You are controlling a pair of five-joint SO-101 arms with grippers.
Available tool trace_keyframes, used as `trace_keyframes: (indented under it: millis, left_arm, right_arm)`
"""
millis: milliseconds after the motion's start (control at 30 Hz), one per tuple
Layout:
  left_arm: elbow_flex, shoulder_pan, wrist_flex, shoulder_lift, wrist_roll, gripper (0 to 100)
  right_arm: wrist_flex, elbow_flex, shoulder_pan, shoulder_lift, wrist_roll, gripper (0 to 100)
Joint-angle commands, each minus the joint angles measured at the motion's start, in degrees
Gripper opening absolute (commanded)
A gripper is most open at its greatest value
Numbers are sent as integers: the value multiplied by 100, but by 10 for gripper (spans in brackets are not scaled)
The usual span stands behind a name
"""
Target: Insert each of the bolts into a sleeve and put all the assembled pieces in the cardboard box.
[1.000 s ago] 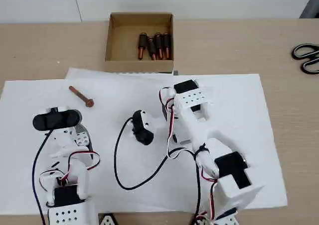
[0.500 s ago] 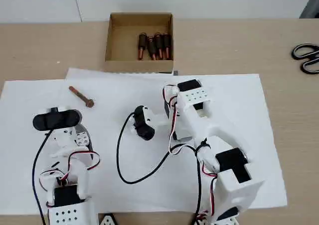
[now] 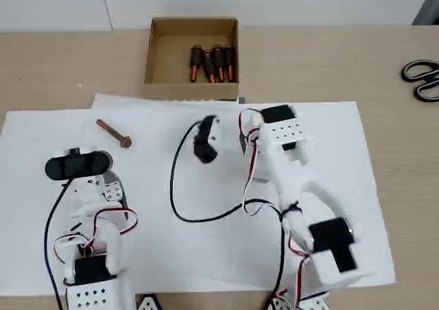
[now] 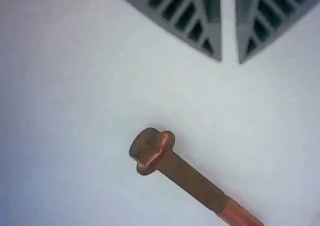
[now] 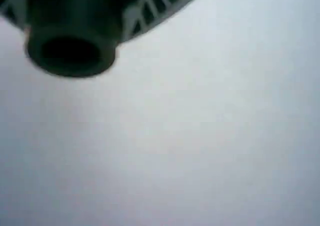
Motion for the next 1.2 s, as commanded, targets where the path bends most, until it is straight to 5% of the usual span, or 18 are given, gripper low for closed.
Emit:
trace_keyframes:
  millis: [0, 267, 667, 1167]
  left_arm:
    - [-22, -18, -158, -70, -9, 8]
    - [-110, -18, 26, -44, -88, 10]
    - [-1798, 53, 1442, 176, -1011, 11]
    - [-6220, 62, 2892, 4941, -1204, 10]
  right_arm:
    - [119, -70, 57, -936, -1002, 3]
    - [1209, -70, 690, -2097, -2699, 3]
    - [2079, 35, 2510, -3222, -3253, 3]
    - [2079, 1978, 3433, -4998, -3490, 3]
